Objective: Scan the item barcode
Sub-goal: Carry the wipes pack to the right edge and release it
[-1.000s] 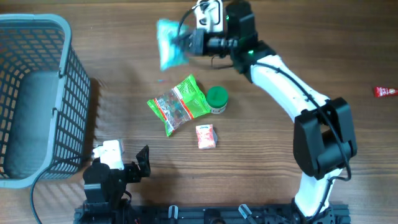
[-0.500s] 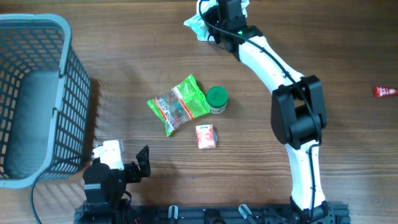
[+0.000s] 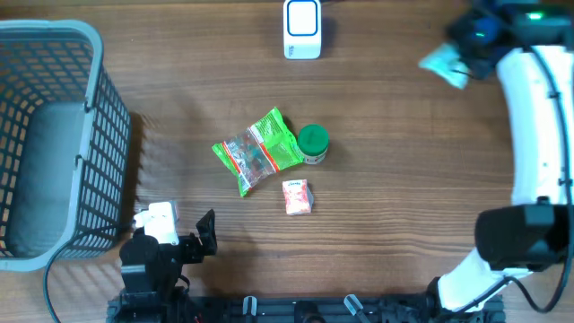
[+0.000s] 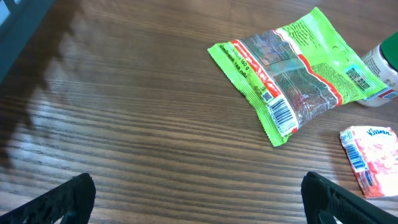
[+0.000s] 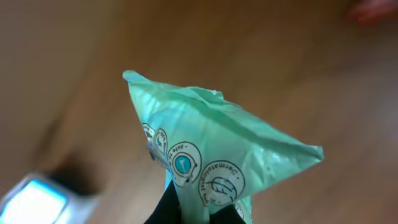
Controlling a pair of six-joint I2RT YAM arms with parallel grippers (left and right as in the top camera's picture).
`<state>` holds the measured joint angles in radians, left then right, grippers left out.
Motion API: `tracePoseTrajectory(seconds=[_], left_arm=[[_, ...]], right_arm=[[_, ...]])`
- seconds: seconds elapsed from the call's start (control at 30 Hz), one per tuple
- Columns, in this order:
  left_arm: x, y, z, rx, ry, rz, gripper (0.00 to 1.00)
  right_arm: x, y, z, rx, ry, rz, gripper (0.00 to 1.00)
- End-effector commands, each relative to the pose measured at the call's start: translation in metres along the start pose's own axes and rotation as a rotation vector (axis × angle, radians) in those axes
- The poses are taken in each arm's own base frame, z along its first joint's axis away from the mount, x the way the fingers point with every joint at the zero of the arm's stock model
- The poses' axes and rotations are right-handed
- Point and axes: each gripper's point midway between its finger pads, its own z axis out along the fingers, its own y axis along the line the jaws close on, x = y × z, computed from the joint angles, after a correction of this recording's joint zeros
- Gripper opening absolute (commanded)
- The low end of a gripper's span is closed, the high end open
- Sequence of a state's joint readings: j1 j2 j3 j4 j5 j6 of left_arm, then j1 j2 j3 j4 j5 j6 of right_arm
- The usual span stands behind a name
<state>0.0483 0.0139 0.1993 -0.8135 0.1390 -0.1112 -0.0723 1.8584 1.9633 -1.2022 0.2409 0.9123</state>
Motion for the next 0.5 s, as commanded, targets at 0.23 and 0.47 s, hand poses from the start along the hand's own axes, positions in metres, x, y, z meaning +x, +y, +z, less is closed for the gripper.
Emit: tracePoseTrajectory(seconds=[0.23,0.47], left_arm=[[0.002,0.002,0.002,-0.005,0.001,-0.008,1.0],[0.002,0.002,0.002,-0.005,0.001,-0.008,1.0]], right_arm=[[-0.068,-0.25,0.131,0.527,0.045,0.159,0.58],[-0.074,-0.147,0.079,0.031,0.179,0.078,1.0]])
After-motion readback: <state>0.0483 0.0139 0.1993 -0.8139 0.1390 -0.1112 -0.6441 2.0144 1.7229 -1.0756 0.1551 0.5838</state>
